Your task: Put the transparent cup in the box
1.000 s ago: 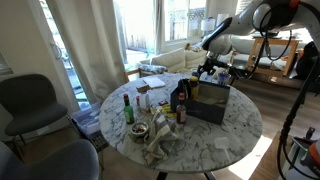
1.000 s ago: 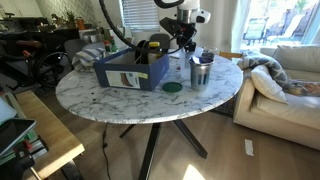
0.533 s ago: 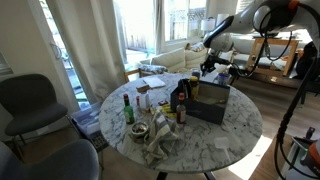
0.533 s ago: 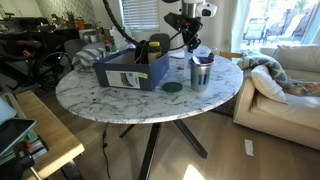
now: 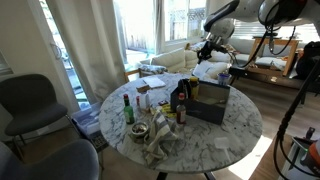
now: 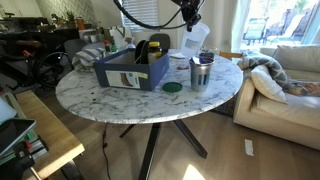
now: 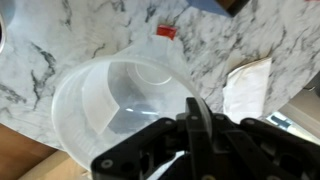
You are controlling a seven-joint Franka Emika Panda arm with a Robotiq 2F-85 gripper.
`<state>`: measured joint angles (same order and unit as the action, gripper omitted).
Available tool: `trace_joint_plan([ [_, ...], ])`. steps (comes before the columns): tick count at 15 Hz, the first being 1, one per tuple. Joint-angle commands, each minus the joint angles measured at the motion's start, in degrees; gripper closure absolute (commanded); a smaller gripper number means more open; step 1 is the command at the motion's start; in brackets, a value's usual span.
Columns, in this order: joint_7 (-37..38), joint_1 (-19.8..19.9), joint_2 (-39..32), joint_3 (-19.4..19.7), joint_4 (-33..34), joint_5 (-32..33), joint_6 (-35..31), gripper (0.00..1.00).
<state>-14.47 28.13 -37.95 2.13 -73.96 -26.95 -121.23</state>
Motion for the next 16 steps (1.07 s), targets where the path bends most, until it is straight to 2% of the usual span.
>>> trace_joint_plan([
  [1,-4.1,-0.1,8.4,-0.6,-0.3,3.6,13.9,0.99],
  [4,-5.6,-0.9,15.5,-0.4,0.2,7.0,27.8,0.99],
  [7,-3.8,-2.4,20.2,-0.1,1.0,12.0,36.9,0.99],
  [11,-2.4,-5.0,23.7,-0.7,1.8,17.5,34.9,0.99],
  [12,-3.2,-3.8,22.6,-0.6,2.1,14.8,36.1,0.96],
  [16,-3.0,-5.0,23.7,-0.6,2.1,16.3,35.7,0.96],
])
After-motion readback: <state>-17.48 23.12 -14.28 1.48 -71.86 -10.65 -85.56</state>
